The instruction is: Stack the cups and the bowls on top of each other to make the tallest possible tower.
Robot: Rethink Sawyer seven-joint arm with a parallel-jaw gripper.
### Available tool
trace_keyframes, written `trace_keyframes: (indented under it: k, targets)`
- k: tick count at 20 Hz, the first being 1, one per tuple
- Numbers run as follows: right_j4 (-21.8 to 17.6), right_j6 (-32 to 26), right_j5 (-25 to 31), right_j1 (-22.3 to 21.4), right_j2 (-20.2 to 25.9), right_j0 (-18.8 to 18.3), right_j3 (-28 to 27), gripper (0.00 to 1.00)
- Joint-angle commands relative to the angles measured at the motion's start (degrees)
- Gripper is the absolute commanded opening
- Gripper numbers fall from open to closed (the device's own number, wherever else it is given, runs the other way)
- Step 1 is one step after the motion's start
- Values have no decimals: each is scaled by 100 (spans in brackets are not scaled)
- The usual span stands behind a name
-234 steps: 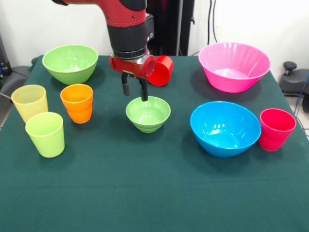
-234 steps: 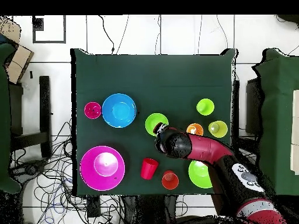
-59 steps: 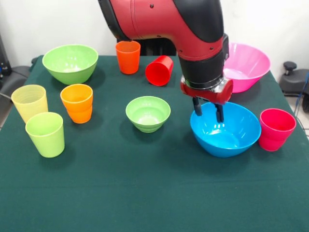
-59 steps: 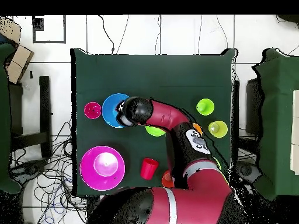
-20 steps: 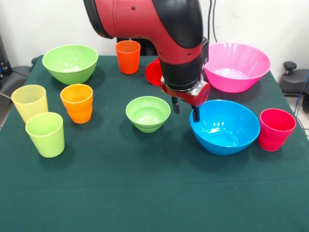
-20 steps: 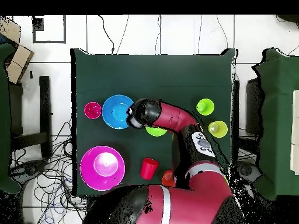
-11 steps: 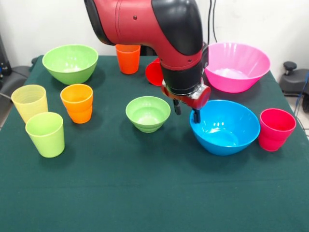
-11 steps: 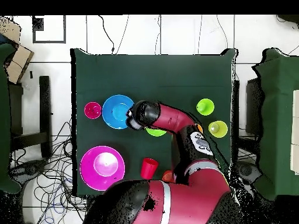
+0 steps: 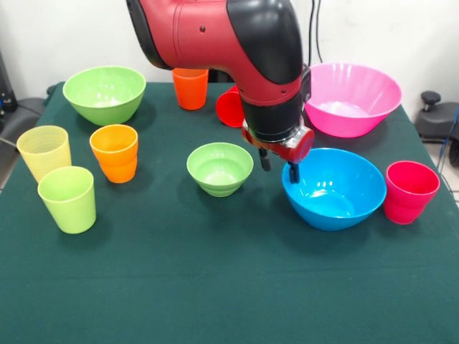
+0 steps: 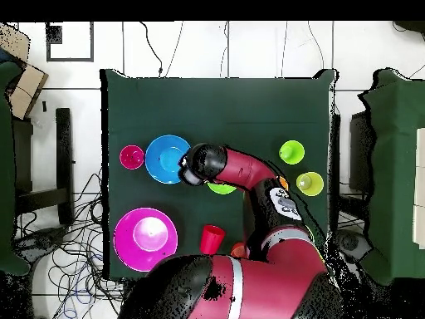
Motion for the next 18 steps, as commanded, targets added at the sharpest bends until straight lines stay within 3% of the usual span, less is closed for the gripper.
trace_keyframes:
  k: [1,18]
  targets:
    - [-100,148,-470,188,500,38,-23,100]
    - [-100,149,-604,415,505,48,-181,100]
